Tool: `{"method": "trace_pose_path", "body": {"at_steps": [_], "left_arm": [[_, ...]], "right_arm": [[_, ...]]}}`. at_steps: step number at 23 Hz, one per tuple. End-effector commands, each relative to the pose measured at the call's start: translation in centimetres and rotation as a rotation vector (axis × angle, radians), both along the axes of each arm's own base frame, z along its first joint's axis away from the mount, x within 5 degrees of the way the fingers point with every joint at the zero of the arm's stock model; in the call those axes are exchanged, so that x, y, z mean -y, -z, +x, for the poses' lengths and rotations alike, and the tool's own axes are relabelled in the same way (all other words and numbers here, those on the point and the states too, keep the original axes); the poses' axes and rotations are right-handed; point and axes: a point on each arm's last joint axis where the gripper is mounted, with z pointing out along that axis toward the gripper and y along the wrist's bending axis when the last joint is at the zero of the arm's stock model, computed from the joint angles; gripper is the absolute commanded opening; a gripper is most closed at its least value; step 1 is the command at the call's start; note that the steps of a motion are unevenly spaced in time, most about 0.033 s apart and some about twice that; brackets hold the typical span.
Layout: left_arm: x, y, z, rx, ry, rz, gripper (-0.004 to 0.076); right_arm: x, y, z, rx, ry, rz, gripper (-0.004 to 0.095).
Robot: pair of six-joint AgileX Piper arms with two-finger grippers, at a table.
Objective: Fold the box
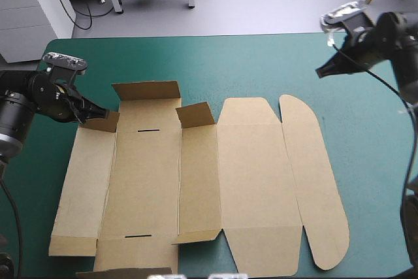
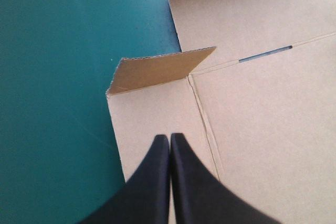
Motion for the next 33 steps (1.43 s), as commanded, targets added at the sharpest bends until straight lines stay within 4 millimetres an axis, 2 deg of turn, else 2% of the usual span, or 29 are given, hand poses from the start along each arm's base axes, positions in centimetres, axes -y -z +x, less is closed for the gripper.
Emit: {"method": "trace_pose_path", "body": {"at_steps": [1, 5, 6, 8, 12, 15, 19, 22, 24, 28, 33], "left_arm": [[0.1, -2.1, -0.7, 0.102, -0.002, -0.033, -0.0010], [0.2, -2.1, -0.8, 0.086, 0.000, -0.044, -0.0010], [0.2, -2.1, -0.8, 0.088, -0.020, -0.059, -0.0010], [0.4, -2.0, -0.8, 0.081, -0.017, -0.084, -0.0010], [0.5, -2.2, -1.1, 0.077, -0.031, -0.104, -0.0010], [1.0, -2.1, -1.2, 0.054, -0.048, -0.181, -0.0010], [1.2, -2.1, -1.4, 0.036, -0.053, -0.209, -0.0010], [1.2, -2.9, -2.2, 0.069, -0.050, -0.210, -0.0010], [1.0, -4.1, -3.6, 0.122, -0.056, -0.204, -0.0010], [0.4, -5.2, -5.8, 0.133, -0.067, -0.143, -0.0010], [-0.6, -5.4, -6.5, 0.127, -0.188, -0.104, -0.0010]], "right_arm": [[2.9, -2.0, -5.1, 0.083, 0.102, 0.057, -0.0019], [4.7, -1.0, -10.7, 0.077, 0.215, 0.125, -0.0019], [4.6, -0.7, -13.4, 0.106, 0.242, 0.139, -0.0019], [3.9, 0.5, -16.7, 0.159, 0.256, 0.136, -0.0019], [2.4, 2.9, -21.9, 0.264, 0.271, 0.143, -0.0019], [1.9, 5.6, -23.1, 0.250, 0.275, 0.169, -0.0019], [1.7, 7.4, -23.2, 0.216, 0.279, 0.191, -0.0019], [1.5, 7.4, -23.1, 0.226, 0.257, 0.193, -0.0019], [1.2, 7.4, -23.0, 0.233, 0.226, 0.196, -0.0019], [0.9, 7.3, -22.9, 0.235, 0.194, 0.197, -0.0019], [0.5, 7.3, -22.9, 0.239, 0.154, 0.202, -0.0019]]}}
